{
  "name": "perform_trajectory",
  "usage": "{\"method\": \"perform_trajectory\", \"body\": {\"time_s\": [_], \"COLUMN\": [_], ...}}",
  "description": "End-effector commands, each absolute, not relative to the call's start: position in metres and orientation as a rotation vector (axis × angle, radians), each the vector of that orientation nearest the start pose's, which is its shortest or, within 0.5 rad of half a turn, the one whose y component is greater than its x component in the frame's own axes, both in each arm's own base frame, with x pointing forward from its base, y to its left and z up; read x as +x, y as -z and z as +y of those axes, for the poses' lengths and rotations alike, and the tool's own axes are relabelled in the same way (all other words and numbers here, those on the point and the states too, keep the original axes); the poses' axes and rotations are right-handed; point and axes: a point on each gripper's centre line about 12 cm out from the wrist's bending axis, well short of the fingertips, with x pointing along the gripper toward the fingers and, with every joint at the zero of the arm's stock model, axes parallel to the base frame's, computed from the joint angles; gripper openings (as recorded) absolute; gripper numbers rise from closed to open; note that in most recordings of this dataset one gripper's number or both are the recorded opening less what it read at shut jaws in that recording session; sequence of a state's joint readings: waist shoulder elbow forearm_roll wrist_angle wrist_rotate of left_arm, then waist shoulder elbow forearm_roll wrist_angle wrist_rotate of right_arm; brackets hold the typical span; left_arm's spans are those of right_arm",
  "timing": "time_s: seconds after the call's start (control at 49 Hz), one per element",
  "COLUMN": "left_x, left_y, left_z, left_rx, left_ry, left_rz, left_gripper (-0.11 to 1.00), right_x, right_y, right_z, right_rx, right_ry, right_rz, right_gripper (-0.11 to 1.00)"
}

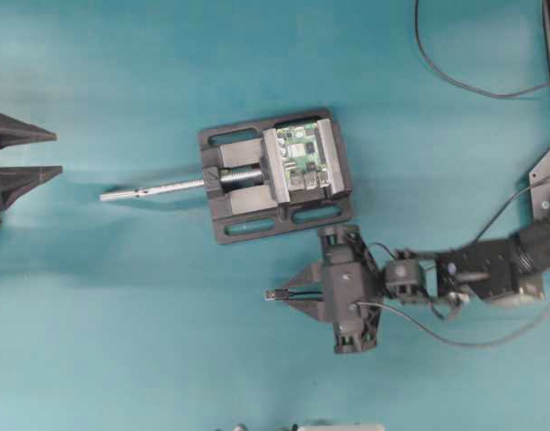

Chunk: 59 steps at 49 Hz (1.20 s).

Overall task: Insert the USB into the fixed PCB.
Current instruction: 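Carry the held USB plug with the right gripper toward the board's USB ports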

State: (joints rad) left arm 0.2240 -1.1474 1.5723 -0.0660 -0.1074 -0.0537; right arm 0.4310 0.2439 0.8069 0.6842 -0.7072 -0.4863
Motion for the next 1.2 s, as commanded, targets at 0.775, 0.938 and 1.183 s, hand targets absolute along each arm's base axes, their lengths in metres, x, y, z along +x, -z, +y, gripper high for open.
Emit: {"method": "perform_trajectory", "body": {"time_s": [0.775, 0.938, 1.183], "left_x": [0.135, 0.135, 0.135], "left_y": [-0.149, -0.149, -0.149], "left_z": [0.032, 0.032, 0.032], "left_rx": [-0.157, -0.159, -0.157], "left_ry": [-0.25, -0.25, -0.25], "left_rz": [0.288, 0.288, 0.288], "left_gripper": [0.75, 0.75, 0.75], "right_x": [0.342, 0.344, 0.344], "right_y": [-0.113, -0.112, -0.119], "right_z": [0.122, 0.124, 0.125], "right_rx": [-0.069, -0.072, 0.086], "right_ry": [1.19, 1.264, 1.327], "right_rz": [0.318, 0.255, 0.196], "right_gripper": [0.19, 0.19, 0.19]}}
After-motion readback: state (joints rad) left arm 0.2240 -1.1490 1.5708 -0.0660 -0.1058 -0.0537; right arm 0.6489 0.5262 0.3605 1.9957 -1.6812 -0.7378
